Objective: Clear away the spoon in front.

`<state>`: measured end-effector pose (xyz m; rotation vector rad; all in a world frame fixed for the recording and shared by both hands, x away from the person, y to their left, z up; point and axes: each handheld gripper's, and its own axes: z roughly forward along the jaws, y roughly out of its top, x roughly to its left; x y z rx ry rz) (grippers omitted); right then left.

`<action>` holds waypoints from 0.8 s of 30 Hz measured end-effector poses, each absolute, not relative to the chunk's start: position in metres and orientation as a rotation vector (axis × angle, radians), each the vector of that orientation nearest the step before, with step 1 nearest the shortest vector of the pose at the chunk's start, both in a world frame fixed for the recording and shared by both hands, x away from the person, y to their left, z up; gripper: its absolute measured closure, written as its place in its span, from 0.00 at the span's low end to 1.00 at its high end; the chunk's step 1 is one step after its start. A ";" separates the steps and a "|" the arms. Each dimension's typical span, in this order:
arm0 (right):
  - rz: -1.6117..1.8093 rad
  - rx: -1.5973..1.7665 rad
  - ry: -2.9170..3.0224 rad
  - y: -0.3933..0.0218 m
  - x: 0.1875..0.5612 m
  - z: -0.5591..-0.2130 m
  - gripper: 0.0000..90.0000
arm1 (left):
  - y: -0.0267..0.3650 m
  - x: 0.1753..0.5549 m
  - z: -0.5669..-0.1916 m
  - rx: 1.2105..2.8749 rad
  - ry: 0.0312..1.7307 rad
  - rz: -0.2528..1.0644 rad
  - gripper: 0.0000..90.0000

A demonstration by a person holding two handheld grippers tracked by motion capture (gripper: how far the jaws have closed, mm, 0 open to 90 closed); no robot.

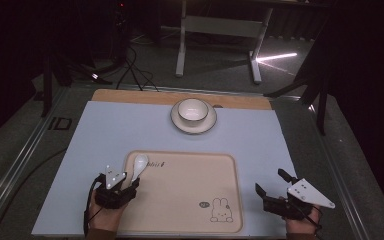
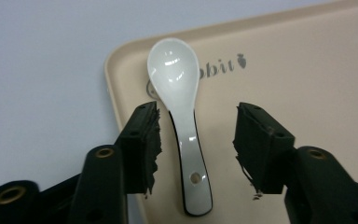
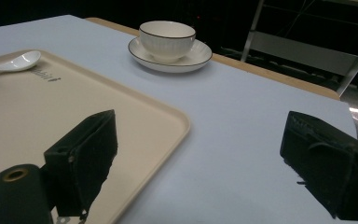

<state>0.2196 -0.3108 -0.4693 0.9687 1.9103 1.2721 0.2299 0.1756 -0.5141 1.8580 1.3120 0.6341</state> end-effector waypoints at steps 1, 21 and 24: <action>1.272 0.969 1.910 -0.311 0.220 -0.469 0.12 | 0.177 0.230 -0.513 1.859 1.301 0.636 0.51; 1.271 0.966 1.916 -0.311 0.220 -0.469 0.12 | 0.206 0.242 -0.502 1.846 1.090 0.651 0.47; 1.268 0.964 1.916 -0.311 0.220 -0.469 0.12 | 0.210 0.246 -0.504 1.843 1.115 0.664 0.46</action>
